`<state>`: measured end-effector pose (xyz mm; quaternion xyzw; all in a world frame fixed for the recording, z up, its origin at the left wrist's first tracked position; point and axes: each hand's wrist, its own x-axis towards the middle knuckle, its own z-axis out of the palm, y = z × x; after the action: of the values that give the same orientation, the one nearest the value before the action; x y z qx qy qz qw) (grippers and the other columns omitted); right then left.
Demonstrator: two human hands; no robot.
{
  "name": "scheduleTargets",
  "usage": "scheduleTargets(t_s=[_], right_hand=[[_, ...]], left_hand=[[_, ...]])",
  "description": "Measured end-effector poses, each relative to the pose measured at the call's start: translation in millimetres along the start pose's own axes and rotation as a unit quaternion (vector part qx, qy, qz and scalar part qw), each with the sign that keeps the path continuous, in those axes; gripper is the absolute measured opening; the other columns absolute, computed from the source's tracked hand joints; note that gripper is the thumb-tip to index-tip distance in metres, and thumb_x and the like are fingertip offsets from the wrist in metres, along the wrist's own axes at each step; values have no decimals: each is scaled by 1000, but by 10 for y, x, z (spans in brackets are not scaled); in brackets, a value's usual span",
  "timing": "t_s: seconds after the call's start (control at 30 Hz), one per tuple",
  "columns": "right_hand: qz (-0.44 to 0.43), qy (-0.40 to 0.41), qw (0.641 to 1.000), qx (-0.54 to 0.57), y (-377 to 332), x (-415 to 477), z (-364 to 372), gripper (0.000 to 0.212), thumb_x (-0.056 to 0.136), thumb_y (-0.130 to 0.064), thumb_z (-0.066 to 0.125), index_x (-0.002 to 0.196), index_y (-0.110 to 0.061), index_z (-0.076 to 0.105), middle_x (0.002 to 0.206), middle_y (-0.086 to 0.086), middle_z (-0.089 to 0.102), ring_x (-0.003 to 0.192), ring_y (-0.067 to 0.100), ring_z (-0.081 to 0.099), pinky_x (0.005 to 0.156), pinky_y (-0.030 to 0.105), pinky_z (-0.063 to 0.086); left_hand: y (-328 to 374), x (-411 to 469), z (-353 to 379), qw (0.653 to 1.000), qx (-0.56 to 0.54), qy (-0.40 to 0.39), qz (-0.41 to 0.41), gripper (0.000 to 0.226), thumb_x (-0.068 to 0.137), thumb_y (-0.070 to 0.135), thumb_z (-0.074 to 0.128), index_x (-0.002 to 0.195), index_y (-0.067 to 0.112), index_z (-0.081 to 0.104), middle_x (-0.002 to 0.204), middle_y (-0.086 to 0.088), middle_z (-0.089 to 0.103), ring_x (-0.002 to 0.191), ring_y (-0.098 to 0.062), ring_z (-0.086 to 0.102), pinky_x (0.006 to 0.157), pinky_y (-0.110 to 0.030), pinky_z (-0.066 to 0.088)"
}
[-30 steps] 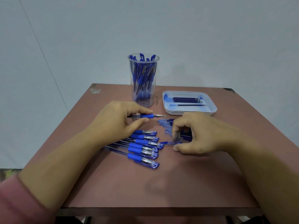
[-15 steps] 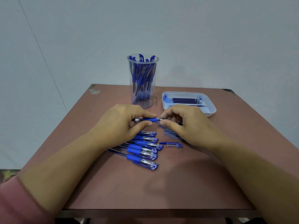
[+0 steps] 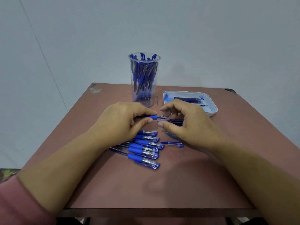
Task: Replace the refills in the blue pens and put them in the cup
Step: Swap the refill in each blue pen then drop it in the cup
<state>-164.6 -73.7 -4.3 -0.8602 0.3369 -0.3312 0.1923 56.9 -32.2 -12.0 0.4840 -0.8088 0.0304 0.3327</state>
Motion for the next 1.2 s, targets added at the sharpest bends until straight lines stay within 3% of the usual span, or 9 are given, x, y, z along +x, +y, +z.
scheduleTargets(t_s=[0.2, 0.3, 0.43, 0.53, 0.63, 0.77, 0.93, 1.1, 1.2], right_hand=[[-2, -4, 1000, -12, -5, 19, 4, 10, 90, -30, 65, 95, -24, 71, 85, -11, 69, 82, 6, 63, 72, 24, 50], [13, -6, 1000, 14, 9, 11, -11, 23, 82, -42, 71, 101, -29, 68, 91, -12, 68, 86, 7, 64, 78, 28, 54], [12, -23, 999, -22, 9, 21, -17, 26, 92, -45, 55, 96, -26, 72, 87, -13, 68, 84, 5, 62, 76, 33, 51], [2, -17, 1000, -20, 30, 25, -11, 12, 89, -35, 65, 93, -26, 71, 84, -12, 67, 82, 7, 62, 75, 32, 52], [9, -9, 1000, 9, 16, 7, -19, 22, 83, -42, 71, 100, -29, 68, 86, -11, 66, 84, 7, 63, 77, 28, 53], [18, -20, 1000, 5, -6, 17, -8, 28, 92, -47, 54, 95, -26, 71, 86, -10, 70, 82, 6, 64, 75, 34, 52], [18, -10, 999, 35, 1, 13, 7, 20, 83, -42, 71, 98, -31, 66, 83, -9, 66, 79, 10, 62, 75, 31, 54], [28, -17, 999, 16, -5, 15, 3, 24, 93, -46, 53, 92, -29, 71, 79, -5, 70, 74, 12, 63, 71, 38, 50], [24, -7, 999, 26, 12, 29, 16, 7, 91, -32, 63, 89, -32, 70, 82, -12, 71, 78, 4, 65, 73, 24, 52]], left_hand=[[-2, 2, 11, 1000, -3, 0, -1, 33, 89, 52, 50, 112, 37, 69, 91, 17, 70, 72, -8, 65, 63, -37, 54], [-3, 4, 3, 1000, -7, 2, -4, 32, 89, 51, 51, 113, 37, 69, 92, 17, 70, 72, -7, 64, 63, -36, 54], [-3, 7, 10, 1000, -13, 4, -5, 31, 89, 51, 53, 111, 36, 70, 91, 18, 69, 71, -8, 64, 63, -36, 54], [-3, 4, 16, 1000, -12, 8, -5, 30, 89, 50, 55, 111, 36, 70, 90, 18, 69, 69, -8, 64, 63, -36, 54], [13, 3, 7, 1000, -17, 11, -4, 29, 89, 49, 56, 111, 36, 70, 91, 18, 70, 70, -7, 65, 63, -36, 54], [18, 7, 6, 1000, -19, 8, -8, 31, 89, 51, 54, 110, 36, 70, 90, 18, 70, 69, -7, 65, 63, -36, 54], [8, 7, 10, 1000, -10, 7, -6, 28, 89, 47, 58, 111, 35, 70, 92, 18, 70, 72, -5, 65, 64, -34, 54], [24, 9, 2, 1000, -14, 7, -5, 32, 89, 51, 53, 112, 34, 70, 91, 17, 70, 71, -7, 65, 64, -34, 54], [23, 7, 0, 1000, -10, 6, -8, 31, 89, 50, 55, 111, 34, 71, 91, 17, 70, 71, -6, 64, 64, -35, 55]])
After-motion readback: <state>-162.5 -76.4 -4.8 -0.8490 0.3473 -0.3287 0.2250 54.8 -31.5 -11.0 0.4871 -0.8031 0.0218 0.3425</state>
